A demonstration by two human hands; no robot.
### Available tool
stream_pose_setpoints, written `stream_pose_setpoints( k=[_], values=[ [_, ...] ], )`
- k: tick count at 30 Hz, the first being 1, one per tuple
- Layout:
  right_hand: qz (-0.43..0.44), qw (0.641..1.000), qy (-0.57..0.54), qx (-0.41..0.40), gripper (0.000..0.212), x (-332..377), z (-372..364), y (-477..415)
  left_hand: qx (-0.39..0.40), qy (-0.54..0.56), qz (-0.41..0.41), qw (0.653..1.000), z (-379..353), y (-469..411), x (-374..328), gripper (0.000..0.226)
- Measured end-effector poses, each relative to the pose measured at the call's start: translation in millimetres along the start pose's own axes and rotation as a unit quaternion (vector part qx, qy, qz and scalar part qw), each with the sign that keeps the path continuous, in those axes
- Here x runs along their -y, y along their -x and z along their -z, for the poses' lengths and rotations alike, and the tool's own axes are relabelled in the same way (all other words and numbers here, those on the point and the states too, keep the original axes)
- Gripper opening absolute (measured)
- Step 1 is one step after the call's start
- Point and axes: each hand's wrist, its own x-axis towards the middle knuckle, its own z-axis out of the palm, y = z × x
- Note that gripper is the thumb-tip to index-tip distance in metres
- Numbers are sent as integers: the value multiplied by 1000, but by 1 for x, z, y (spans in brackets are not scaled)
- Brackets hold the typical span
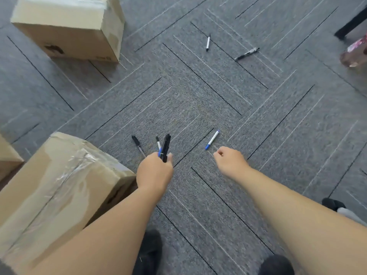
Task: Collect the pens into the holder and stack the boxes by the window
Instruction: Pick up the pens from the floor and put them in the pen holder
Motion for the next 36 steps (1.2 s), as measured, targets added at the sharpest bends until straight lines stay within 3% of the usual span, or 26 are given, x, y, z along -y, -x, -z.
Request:
stream_pose_setpoints(
  k=[9, 13, 17, 20, 22, 24, 27, 31, 36],
  values=[
    [-23, 996, -29, -86, 50, -15, -52, -162, -104, 37, 78, 991, -89, -118, 5, 41],
    [23, 994, 42, -101, 41, -20, -54, -187, -131, 52, 118, 983, -89, -160, 33, 36],
    [13, 994, 0, -105, 33, -22, -43, -189, -128, 80, 125, 980, -86, -165, 60, 36],
    [19, 994, -15, -106, 33, -19, -42, -182, -157, 244, 242, 926, -80, -164, 57, 52],
    [26, 996, -4, -85, 35, -20, -42, -177, -127, 295, 302, 898, -76, -165, 52, 56],
    [36, 997, 0, -64, 33, -23, -45, -174, -82, 255, 282, 921, -74, -164, 46, 45],
    [51, 998, -1, -48, 28, -26, -45, -173, -96, 155, 239, 954, -81, -163, 29, 38],
    [71, 996, -22, -41, 25, -22, -40, -179, -139, 142, 169, 965, -100, -151, 13, 32],
    [101, 992, -54, -47, 20, -23, -36, -180, -130, 108, 179, 969, -122, -143, 14, 49]
  ],
)
